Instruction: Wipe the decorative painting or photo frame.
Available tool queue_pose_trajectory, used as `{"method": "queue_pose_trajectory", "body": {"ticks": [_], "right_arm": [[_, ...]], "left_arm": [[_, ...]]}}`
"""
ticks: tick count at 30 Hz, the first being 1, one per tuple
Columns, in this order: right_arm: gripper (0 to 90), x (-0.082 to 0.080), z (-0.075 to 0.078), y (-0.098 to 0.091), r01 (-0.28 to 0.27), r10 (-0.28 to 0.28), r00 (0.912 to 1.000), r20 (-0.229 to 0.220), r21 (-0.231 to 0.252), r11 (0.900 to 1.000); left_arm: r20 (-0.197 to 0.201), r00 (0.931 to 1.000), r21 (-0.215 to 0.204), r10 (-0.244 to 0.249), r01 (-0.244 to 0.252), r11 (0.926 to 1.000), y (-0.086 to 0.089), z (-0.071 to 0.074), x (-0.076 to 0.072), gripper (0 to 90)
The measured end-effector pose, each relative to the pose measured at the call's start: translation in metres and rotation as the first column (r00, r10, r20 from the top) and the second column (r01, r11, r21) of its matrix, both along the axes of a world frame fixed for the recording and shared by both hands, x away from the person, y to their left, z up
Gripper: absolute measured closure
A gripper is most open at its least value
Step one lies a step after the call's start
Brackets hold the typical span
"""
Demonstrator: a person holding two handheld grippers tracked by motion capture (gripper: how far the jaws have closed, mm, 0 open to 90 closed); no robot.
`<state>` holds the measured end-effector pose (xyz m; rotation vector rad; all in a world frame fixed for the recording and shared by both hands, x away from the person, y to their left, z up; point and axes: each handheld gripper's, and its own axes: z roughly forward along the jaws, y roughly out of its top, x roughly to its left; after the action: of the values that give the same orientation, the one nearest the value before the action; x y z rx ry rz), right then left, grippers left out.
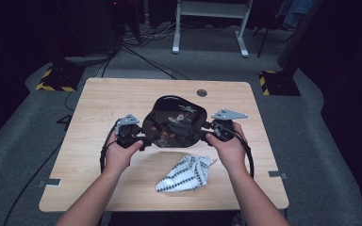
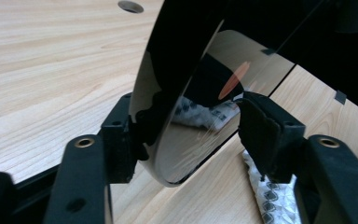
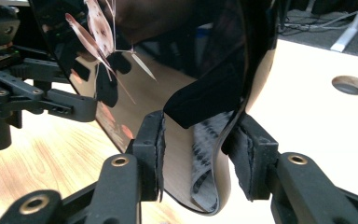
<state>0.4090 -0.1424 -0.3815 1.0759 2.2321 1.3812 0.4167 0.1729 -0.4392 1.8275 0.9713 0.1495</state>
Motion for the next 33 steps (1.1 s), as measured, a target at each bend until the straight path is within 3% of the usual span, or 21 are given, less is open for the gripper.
{"method": "queue_pose_trajectory", "body": {"ticks": [6, 15, 27, 31, 33], "right_arm": [[60.2, -0.005, -0.008, -0.001, 0.027, -0.027, 0.9991, -0.033, 0.002, 0.9996], [60.4, -0.011, -0.019, 0.002, 0.036, -0.036, 0.9981, -0.05, 0.014, 0.9992], [54.5, -0.013, -0.03, -0.002, 0.039, -0.036, 0.9981, -0.049, 0.062, 0.9973], [51.7, -0.012, -0.03, -0.001, 0.043, -0.042, 0.9985, -0.036, 0.054, 0.9976], [51.0, -0.012, -0.029, -0.001, 0.048, -0.047, 0.9987, -0.022, 0.047, 0.9978]], "left_arm": [[-0.021, 0.9993, 0.009, -0.032, 0.032, 0.9994, -0.002, -0.01, 0.009, 36.7], [-0.061, 0.9971, -0.027, -0.046, 0.044, 0.9987, 0.0, -0.02, 0.021, 29.0], [-0.021, 0.9988, -0.02, -0.044, 0.043, 0.9989, -0.005, -0.019, 0.026, 24.1], [0.03, 0.9993, 0.046, 0.023, -0.025, 0.9987, 0.0, -0.014, 0.019, 21.6], [0.041, 0.9989, 0.035, 0.021, -0.022, 0.9991, 0.005, -0.012, 0.014, 21.4]]}}
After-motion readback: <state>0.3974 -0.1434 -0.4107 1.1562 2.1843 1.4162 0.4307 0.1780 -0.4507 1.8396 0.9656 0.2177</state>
